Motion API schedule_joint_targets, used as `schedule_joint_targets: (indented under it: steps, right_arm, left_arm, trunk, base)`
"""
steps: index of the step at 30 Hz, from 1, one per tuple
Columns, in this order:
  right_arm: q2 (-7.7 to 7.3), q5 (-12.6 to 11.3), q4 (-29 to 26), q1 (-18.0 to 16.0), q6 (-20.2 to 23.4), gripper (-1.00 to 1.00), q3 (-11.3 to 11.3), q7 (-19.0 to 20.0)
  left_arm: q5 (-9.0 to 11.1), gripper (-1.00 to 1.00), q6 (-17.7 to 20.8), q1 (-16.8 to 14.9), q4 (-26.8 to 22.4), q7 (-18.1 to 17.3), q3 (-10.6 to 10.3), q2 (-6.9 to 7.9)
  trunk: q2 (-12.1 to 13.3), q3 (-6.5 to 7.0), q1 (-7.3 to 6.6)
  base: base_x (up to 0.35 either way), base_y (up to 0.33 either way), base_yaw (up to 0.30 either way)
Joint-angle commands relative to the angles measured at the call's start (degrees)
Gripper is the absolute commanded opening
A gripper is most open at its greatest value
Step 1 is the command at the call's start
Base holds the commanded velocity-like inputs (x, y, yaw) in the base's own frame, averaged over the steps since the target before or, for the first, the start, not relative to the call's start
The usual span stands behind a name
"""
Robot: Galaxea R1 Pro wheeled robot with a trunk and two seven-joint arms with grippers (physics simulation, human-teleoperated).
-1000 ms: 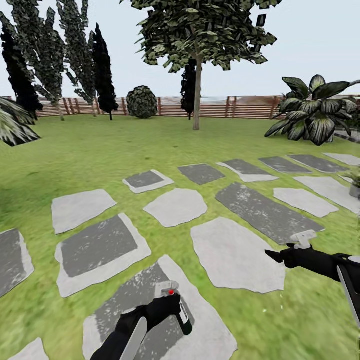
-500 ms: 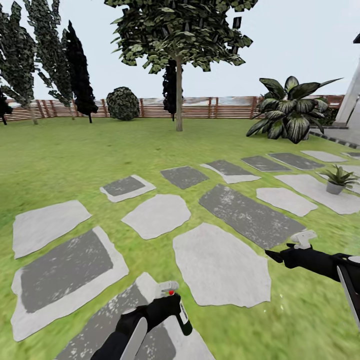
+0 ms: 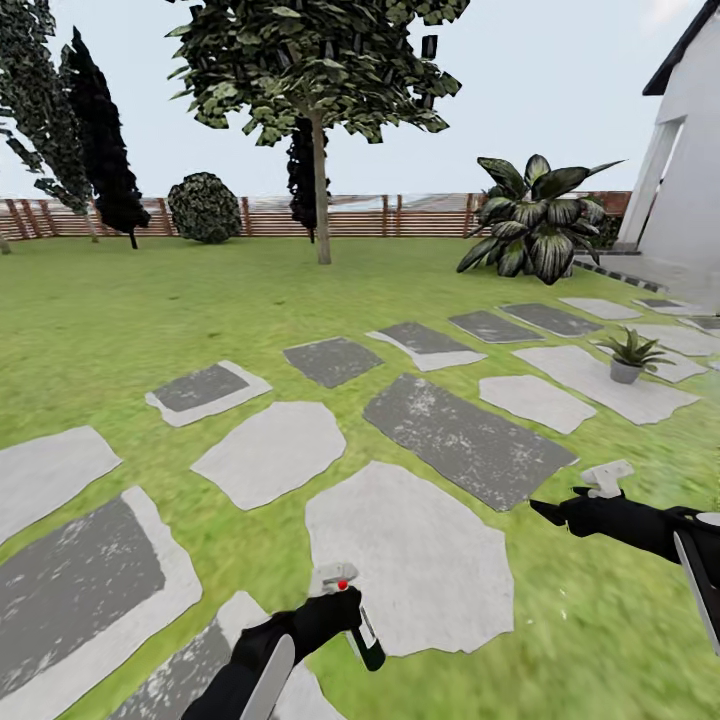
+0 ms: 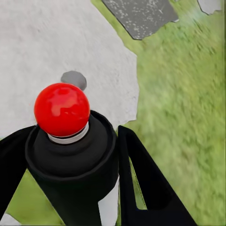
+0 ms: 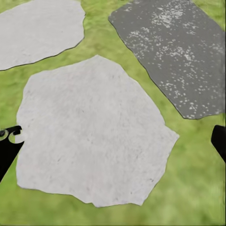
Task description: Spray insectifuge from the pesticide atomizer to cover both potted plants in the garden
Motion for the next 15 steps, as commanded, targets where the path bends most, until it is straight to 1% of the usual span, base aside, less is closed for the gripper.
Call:
schedule_joint_targets:
  steps: [1, 15]
  right_arm:
    - [0.01, 0.6, -0.04, -0.05, 0.12, 1.0, -0.05, 0.59]
    - [0.01, 0.6, -0.04, -0.05, 0.11, 1.0, -0.05, 0.59]
  left_arm:
    - [0.35, -1.0, 0.36, -0.02, -0.07, -0.02, 0.06, -0.01]
    - [0.35, -1.0, 0.28, -0.02, -0.04, -0.02, 0.06, -0.01]
  trunk:
    - [-0.02, -0.06, 0.02]
    - [-0.02, -0.06, 0.02]
  base:
    - [0.325, -0.13, -0.197]
    - [0.326, -0.103, -0.193]
